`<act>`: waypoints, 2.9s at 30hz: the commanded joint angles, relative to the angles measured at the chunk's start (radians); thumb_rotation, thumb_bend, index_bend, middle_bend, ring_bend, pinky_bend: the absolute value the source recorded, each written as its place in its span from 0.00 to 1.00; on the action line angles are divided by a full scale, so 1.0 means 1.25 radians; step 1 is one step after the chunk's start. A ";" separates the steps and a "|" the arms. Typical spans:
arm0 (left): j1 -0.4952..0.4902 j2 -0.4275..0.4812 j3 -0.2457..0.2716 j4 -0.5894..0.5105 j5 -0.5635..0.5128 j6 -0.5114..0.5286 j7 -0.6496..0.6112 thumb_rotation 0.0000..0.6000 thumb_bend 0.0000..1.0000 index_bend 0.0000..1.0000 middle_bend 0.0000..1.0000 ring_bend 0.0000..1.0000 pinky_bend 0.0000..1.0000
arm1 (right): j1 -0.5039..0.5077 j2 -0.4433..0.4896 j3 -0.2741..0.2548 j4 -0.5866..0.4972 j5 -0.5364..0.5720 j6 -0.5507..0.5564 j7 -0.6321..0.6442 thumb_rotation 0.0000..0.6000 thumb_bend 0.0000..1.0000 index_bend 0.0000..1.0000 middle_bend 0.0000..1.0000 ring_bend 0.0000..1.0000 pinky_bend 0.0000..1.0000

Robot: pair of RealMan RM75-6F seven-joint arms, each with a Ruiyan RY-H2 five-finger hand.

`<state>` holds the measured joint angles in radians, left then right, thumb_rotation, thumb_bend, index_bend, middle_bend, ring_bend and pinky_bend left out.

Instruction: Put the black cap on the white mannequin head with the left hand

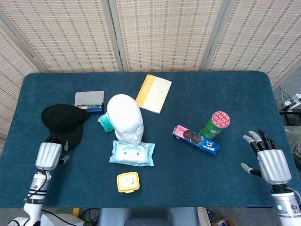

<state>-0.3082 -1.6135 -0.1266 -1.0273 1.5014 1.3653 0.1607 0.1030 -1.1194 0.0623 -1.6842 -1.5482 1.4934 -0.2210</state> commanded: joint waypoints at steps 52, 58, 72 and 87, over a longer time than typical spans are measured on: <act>-0.064 -0.098 -0.004 0.252 -0.087 -0.106 -0.066 1.00 0.00 0.60 0.73 0.43 0.37 | 0.000 -0.001 -0.002 -0.001 -0.002 -0.001 -0.003 1.00 0.00 0.21 0.17 0.07 0.23; -0.067 -0.105 -0.006 0.269 -0.094 -0.115 -0.077 1.00 0.00 0.61 0.73 0.44 0.37 | 0.000 -0.002 -0.002 0.000 -0.004 0.000 -0.004 1.00 0.00 0.21 0.17 0.07 0.23; -0.080 -0.124 -0.012 0.300 -0.113 -0.153 -0.088 1.00 0.00 0.61 0.74 0.44 0.37 | -0.001 -0.001 -0.002 0.000 -0.004 0.002 -0.001 1.00 0.00 0.21 0.17 0.07 0.23; -0.090 -0.179 -0.037 0.397 -0.113 -0.087 -0.156 1.00 0.00 0.64 0.75 0.46 0.37 | -0.001 0.000 -0.002 -0.001 -0.005 0.003 0.000 1.00 0.00 0.21 0.17 0.07 0.23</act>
<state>-0.4182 -1.8291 -0.1684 -0.5434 1.3585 1.2467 -0.0233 0.1013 -1.1194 0.0595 -1.6849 -1.5548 1.4966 -0.2204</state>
